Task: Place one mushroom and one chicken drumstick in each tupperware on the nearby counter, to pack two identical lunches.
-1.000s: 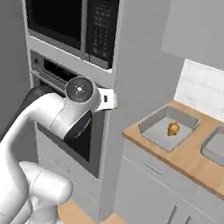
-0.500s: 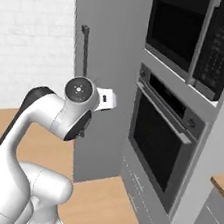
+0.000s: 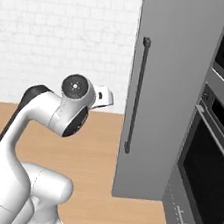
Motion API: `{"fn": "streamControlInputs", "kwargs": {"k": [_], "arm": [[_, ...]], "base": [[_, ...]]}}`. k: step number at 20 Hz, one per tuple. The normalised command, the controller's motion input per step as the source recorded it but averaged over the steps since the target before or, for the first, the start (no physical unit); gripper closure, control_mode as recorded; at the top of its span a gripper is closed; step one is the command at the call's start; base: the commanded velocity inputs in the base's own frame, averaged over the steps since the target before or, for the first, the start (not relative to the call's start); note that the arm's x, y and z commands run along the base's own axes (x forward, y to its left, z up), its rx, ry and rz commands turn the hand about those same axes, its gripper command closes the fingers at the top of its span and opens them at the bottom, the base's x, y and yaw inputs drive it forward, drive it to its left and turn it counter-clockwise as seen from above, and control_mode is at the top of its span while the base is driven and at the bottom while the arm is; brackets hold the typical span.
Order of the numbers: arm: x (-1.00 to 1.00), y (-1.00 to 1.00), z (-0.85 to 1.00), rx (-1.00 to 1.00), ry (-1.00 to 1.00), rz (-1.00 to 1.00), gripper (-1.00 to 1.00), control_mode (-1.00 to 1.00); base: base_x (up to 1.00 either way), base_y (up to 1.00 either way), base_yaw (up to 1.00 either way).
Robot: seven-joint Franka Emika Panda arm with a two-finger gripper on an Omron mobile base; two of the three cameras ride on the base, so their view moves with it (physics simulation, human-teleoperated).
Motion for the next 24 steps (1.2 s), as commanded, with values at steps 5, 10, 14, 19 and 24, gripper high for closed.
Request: {"fn": "streamControlInputs", "kwargs": {"k": [5, 10, 14, 19, 24], "arm": [[0.0, 0.0, 0.0, 0.0, 0.0, 0.0, -1.0, 1.0], [0.0, 0.0, 0.0, 0.0, 0.0, 0.0, -1.0, 1.0], [0.0, 0.0, 0.0, 0.0, 0.0, 0.0, -1.0, 1.0], [0.0, 0.0, 0.0, 0.0, 0.0, 0.0, -1.0, 1.0], [0.0, 0.0, 0.0, 0.0, 0.0, 0.0, -1.0, 1.0]], "base": [[0.92, 1.0, 0.03], [1.0, 1.0, -0.01], [0.92, 0.8, 0.14], [0.07, -0.39, 0.74], [1.0, 0.06, 0.13]]}}
